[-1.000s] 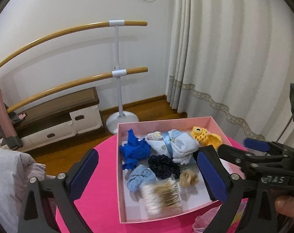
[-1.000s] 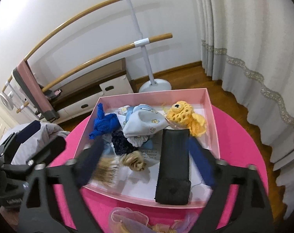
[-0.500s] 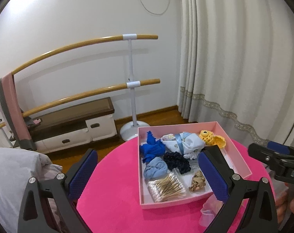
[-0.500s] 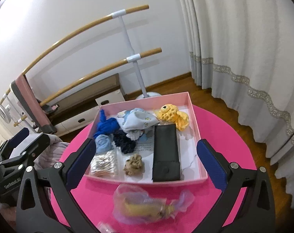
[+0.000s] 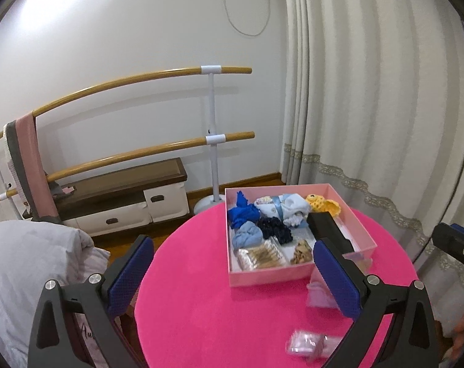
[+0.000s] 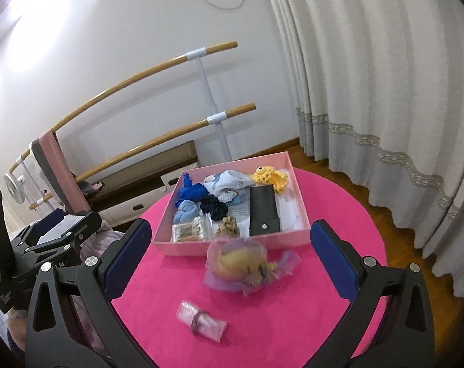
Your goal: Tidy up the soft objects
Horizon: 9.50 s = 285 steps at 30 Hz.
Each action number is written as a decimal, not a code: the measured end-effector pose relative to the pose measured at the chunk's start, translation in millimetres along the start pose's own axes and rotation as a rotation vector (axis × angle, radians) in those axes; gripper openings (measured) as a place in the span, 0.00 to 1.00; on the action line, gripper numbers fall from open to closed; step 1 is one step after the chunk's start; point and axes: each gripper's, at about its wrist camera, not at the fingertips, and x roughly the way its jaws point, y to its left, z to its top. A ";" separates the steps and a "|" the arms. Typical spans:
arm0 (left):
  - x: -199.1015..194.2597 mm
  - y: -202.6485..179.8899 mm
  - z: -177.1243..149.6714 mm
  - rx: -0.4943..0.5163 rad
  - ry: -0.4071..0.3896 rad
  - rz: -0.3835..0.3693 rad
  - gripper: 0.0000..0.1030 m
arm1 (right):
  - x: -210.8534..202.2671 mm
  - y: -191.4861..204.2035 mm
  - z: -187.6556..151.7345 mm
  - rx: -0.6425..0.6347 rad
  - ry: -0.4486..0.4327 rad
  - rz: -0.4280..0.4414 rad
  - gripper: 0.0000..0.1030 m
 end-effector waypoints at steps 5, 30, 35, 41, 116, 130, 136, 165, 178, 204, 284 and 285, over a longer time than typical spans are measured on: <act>-30.4 -1.1 -17.9 0.009 -0.011 0.008 1.00 | -25.2 1.9 -22.6 0.005 -0.017 -0.045 1.00; -80.3 14.6 -71.1 -0.024 0.072 -0.022 1.00 | -53.1 13.8 -83.0 -0.056 -0.004 -0.154 1.00; -74.4 6.1 -73.6 -0.010 0.088 -0.042 1.00 | -48.8 9.3 -83.4 -0.047 0.004 -0.160 1.00; -64.8 -6.0 -77.1 -0.004 0.133 -0.085 1.00 | -45.0 5.5 -82.9 -0.041 0.012 -0.162 1.00; 145.1 -12.7 -100.6 -0.019 0.334 -0.050 0.74 | 130.4 -30.2 -100.8 -0.028 0.311 -0.095 0.35; 107.3 -6.2 -56.0 0.021 0.272 -0.086 0.74 | 85.8 -13.3 -66.5 -0.063 0.240 -0.011 0.35; 94.6 -2.9 -6.1 0.021 0.170 -0.096 0.74 | 85.2 -7.9 -19.4 -0.085 0.166 -0.013 0.36; 191.2 -17.5 90.0 -0.034 0.112 -0.080 0.74 | 158.8 -10.7 80.7 -0.087 0.152 -0.042 0.38; 218.4 -16.7 96.5 -0.047 0.157 -0.096 0.75 | 192.4 -18.3 78.5 -0.062 0.218 -0.059 0.42; 182.5 -3.1 76.5 -0.018 0.109 -0.012 1.00 | 177.8 -23.5 60.6 -0.015 0.195 -0.085 1.00; -215.5 -40.8 -130.5 -0.040 -0.090 0.049 1.00 | -147.5 49.3 -92.3 -0.119 -0.137 -0.140 1.00; -215.9 -40.5 -130.4 -0.042 -0.096 0.050 1.00 | -147.5 49.3 -92.4 -0.119 -0.136 -0.139 1.00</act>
